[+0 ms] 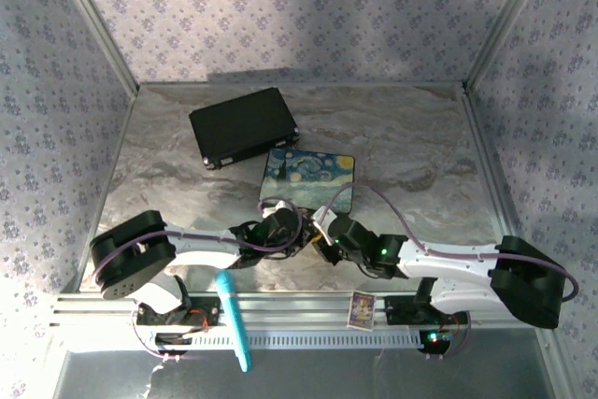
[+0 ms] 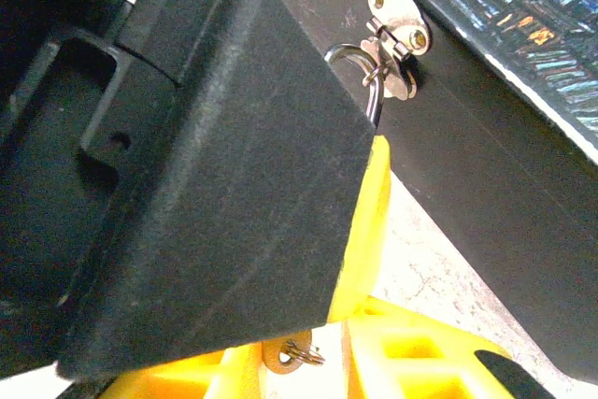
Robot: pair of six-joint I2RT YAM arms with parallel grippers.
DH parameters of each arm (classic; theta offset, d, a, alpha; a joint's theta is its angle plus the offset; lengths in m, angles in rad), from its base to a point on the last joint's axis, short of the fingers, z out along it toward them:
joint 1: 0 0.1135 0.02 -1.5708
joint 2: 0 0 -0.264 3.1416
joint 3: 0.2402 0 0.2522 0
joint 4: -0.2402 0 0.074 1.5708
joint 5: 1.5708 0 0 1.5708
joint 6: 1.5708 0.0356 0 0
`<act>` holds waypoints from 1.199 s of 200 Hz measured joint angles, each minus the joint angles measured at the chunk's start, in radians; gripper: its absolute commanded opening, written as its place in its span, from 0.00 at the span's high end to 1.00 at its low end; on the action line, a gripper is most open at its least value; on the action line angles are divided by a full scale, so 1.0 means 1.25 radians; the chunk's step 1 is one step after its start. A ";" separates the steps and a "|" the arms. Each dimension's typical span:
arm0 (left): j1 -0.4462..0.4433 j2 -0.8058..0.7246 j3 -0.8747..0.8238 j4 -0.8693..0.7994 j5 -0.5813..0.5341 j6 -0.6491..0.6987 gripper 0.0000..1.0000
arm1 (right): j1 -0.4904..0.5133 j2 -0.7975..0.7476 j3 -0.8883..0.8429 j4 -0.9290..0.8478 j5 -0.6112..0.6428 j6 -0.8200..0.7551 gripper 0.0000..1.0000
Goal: Unlock a padlock with a key
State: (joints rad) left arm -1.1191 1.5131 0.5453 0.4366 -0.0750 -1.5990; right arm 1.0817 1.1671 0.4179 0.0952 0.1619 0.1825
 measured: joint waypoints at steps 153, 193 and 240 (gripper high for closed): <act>0.005 0.000 0.000 0.025 0.018 -0.015 1.00 | -0.180 -0.111 -0.101 0.081 -0.256 0.070 0.51; 0.005 0.001 0.000 -0.003 0.015 -0.005 1.00 | -0.216 -0.152 -0.101 0.037 -0.262 0.121 0.26; 0.005 0.001 0.025 -0.093 -0.011 0.047 1.00 | -0.268 -0.204 -0.039 -0.077 -0.174 0.245 0.14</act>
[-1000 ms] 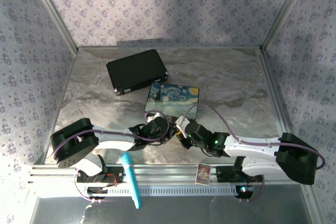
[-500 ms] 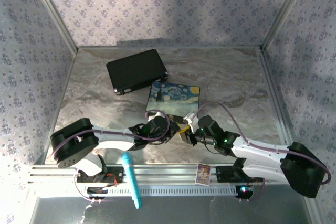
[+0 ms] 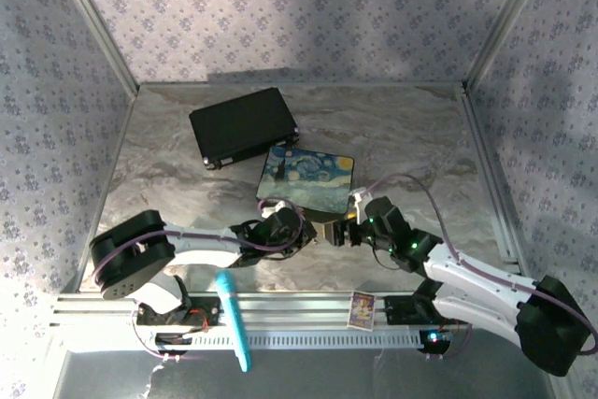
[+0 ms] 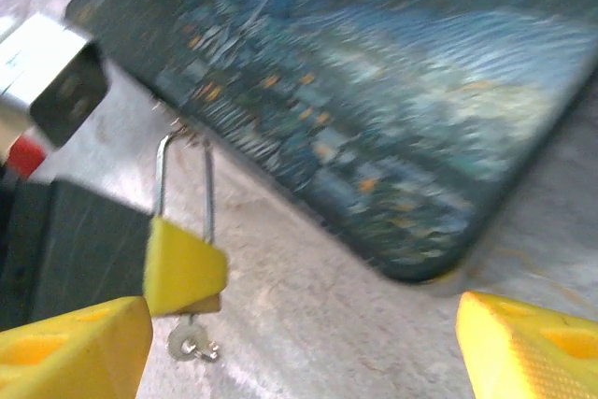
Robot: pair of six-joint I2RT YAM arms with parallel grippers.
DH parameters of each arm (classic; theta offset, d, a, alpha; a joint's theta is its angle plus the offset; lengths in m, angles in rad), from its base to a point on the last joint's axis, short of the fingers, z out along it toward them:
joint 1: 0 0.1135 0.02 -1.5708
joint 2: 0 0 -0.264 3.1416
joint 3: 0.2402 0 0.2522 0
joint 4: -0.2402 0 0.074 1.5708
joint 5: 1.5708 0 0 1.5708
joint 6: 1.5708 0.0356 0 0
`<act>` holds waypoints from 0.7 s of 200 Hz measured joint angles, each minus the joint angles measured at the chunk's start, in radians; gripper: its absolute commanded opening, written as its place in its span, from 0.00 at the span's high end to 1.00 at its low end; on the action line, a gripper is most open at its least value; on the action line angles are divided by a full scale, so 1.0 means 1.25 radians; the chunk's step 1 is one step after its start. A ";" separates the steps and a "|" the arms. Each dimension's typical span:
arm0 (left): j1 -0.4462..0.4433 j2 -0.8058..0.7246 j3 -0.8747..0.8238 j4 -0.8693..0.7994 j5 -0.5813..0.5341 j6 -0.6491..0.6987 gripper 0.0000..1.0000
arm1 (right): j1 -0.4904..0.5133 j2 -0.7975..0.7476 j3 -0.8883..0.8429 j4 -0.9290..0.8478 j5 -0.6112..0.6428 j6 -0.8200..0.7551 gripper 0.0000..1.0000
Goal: Unlock a padlock with a key
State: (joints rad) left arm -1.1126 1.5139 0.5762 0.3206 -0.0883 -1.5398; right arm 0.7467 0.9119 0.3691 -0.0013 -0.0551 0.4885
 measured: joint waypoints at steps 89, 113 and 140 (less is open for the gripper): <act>0.006 0.012 0.055 -0.139 -0.044 0.102 1.00 | -0.096 0.305 0.282 -0.177 0.099 0.107 0.37; 0.011 0.013 0.066 -0.173 -0.049 0.133 0.99 | -0.094 0.324 0.292 -0.169 0.101 0.106 0.38; 0.012 0.024 0.108 -0.264 -0.075 0.174 0.96 | -0.094 0.324 0.290 -0.161 0.102 0.106 0.38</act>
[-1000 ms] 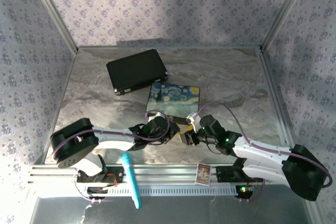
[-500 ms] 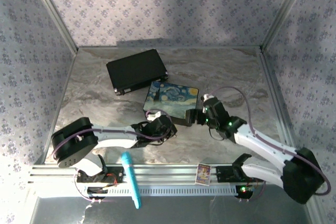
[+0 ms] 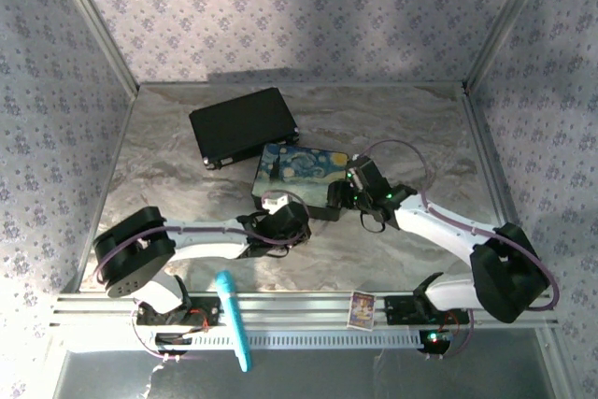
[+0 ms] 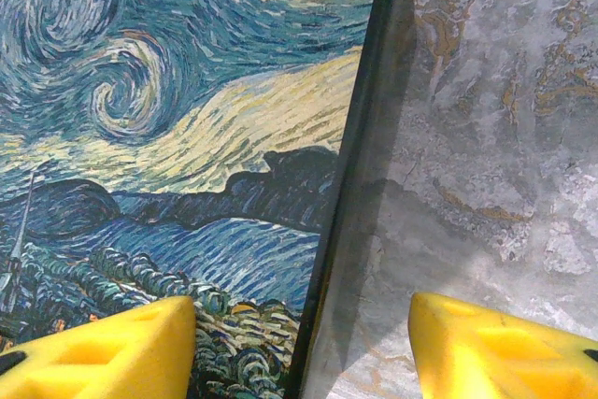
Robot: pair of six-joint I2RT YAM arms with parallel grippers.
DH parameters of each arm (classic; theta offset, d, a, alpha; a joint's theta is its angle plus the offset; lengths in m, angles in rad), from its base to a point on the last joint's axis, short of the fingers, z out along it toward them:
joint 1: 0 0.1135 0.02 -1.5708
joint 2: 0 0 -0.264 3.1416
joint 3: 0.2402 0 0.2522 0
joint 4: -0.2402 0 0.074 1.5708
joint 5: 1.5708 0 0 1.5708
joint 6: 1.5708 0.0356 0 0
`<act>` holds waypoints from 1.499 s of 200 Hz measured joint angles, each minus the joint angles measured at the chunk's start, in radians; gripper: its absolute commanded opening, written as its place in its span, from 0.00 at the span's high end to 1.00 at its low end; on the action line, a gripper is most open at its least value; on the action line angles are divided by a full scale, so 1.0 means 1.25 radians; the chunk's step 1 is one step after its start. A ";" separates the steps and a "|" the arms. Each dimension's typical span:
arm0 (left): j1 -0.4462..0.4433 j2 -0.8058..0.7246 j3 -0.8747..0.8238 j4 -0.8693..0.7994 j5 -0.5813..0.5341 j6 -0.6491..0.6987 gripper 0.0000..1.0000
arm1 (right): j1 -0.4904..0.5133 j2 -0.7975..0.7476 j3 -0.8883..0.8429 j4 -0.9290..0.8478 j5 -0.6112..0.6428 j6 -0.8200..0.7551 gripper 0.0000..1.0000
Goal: Unlock a padlock with a key
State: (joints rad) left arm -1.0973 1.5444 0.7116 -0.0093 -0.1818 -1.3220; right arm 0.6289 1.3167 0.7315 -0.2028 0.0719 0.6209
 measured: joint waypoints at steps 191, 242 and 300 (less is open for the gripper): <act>-0.072 0.226 0.290 -0.475 -0.293 0.144 0.79 | -0.008 0.007 -0.010 0.037 -0.009 -0.007 0.38; -0.101 0.271 0.331 -0.553 -0.317 0.151 0.76 | -0.011 0.010 -0.012 0.045 -0.018 -0.009 0.37; -0.147 0.269 0.333 -0.572 -0.316 0.173 0.74 | -0.017 0.014 -0.012 0.049 -0.028 -0.013 0.37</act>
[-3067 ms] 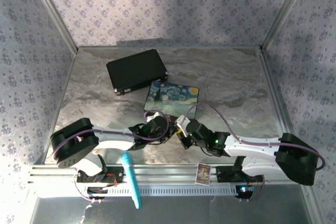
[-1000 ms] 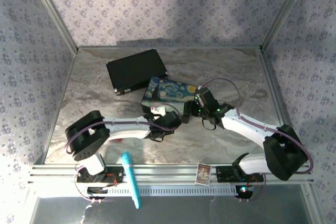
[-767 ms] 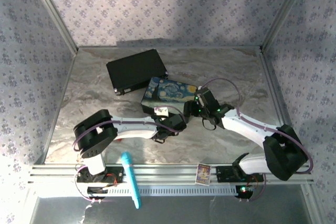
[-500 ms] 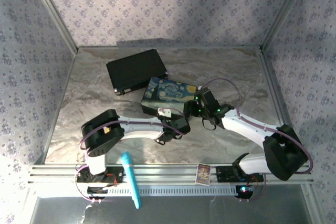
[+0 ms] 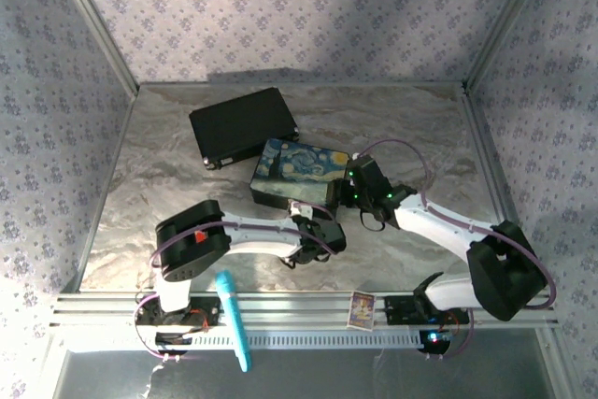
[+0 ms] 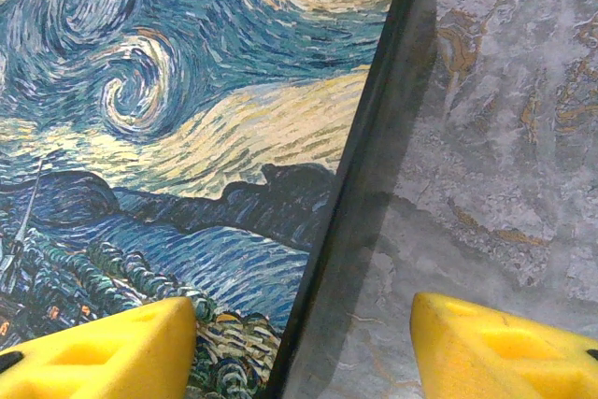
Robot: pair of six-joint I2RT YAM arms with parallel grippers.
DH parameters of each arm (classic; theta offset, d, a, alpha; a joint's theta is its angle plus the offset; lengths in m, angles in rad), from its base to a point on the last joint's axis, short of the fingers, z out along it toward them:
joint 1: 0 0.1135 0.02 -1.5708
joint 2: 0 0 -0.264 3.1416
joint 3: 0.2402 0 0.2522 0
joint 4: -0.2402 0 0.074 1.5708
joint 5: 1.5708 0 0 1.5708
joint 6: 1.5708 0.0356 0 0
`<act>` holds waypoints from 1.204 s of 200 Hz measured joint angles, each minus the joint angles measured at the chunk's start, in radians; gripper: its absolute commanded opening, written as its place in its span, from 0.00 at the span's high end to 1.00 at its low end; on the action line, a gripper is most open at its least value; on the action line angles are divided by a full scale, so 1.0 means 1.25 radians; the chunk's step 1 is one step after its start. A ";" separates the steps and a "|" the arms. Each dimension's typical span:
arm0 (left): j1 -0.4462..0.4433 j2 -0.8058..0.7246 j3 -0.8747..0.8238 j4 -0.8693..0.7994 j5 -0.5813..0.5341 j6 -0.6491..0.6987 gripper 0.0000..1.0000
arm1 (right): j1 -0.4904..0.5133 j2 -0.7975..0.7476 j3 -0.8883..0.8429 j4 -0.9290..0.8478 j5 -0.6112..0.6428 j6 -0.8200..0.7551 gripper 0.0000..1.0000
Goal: Unlock a padlock with a key
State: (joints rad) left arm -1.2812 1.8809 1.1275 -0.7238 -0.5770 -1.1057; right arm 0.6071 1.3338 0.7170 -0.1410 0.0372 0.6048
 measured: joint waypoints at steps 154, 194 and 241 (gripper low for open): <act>0.029 -0.444 -0.130 0.129 0.016 0.110 0.00 | -0.016 -0.071 0.042 -0.138 0.011 -0.083 0.01; 0.160 -0.629 -0.251 0.193 0.111 0.150 0.00 | 0.077 -0.199 0.042 -0.190 0.049 -0.059 0.01; 0.346 -0.771 -0.422 0.269 0.294 0.160 0.00 | 0.276 -0.183 0.027 -0.130 0.069 -0.019 0.02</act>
State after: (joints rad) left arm -0.8482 0.9173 0.5995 -0.3882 -0.2092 -0.9054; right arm 0.9527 1.1046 0.7502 -0.3031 0.1230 0.5808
